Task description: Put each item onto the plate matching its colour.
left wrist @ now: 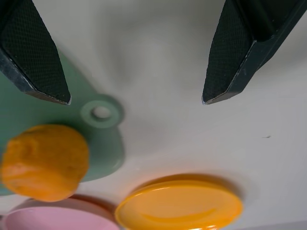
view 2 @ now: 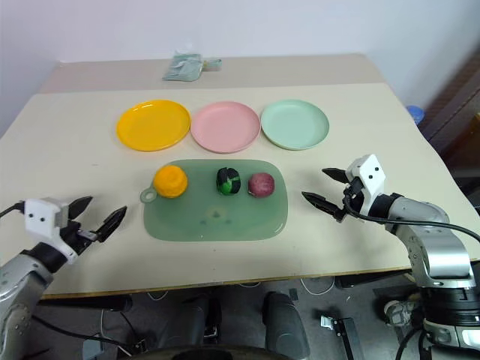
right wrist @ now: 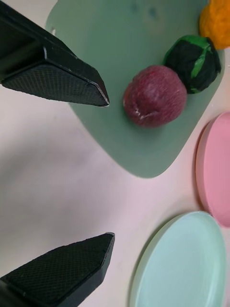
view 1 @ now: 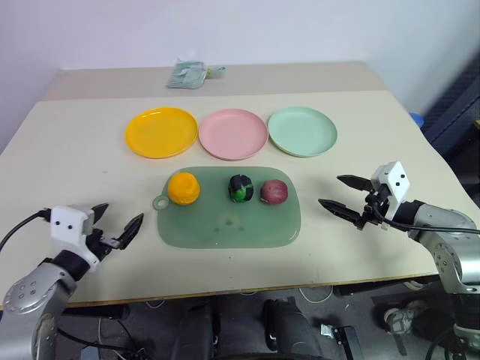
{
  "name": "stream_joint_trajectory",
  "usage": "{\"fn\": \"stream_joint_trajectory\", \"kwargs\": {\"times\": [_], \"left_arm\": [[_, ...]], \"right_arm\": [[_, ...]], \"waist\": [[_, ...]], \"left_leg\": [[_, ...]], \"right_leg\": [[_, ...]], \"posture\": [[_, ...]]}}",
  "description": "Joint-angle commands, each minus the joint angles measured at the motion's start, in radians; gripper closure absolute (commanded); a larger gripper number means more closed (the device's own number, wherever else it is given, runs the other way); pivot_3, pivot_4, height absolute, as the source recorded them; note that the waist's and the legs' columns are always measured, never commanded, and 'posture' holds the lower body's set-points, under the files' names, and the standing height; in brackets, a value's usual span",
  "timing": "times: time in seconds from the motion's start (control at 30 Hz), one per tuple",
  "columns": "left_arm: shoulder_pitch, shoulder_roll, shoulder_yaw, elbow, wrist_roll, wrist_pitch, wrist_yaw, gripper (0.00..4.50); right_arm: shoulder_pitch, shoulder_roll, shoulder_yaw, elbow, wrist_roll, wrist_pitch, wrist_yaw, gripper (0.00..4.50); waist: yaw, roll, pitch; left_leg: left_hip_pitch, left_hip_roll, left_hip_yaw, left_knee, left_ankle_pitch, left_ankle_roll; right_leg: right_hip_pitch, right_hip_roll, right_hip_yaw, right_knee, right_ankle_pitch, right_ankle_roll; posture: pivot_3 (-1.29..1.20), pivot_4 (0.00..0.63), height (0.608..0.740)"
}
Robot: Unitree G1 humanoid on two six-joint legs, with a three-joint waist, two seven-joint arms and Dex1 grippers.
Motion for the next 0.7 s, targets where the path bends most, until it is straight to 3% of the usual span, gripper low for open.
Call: {"fn": "stream_joint_trajectory", "kwargs": {"times": [0.03, 0.37, 0.7], "left_arm": [[-0.065, 0.031, -0.061, -0.010, -0.005, 0.015, -0.025, 0.00], [-0.341, 0.058, -0.262, 0.130, 0.089, 0.020, -0.034, 0.00], [-0.460, 0.037, -0.364, 0.246, 0.139, 0.046, -0.040, 0.00]], "right_arm": [[-0.009, 0.001, -0.016, -0.069, 0.021, 0.018, -0.015, 0.21], [0.045, 0.070, 0.021, -0.312, 0.102, 0.120, -0.099, 0.21], [0.064, 0.150, 0.117, -0.492, 0.136, 0.188, -0.205, 0.21]], "waist": [[0.001, 0.000, 0.000], [-0.003, 0.000, 0.000], [0.001, -0.001, 0.000]], "left_leg": [[0.000, 0.000, 0.000, 0.000, 0.000, 0.000], [0.000, -0.001, 0.000, 0.000, 0.000, 0.000], [0.000, -0.001, 0.000, 0.001, 0.000, 0.000]], "right_leg": [[0.000, 0.000, 0.000, 0.000, 0.000, 0.000], [0.001, 0.002, 0.000, 0.000, 0.000, 0.001], [0.001, 0.002, 0.000, 0.001, 0.000, 0.001]], "posture": [[0.00, 0.150, 0.740], [0.00, 0.150, 0.740], [0.00, 0.150, 0.740]]}}
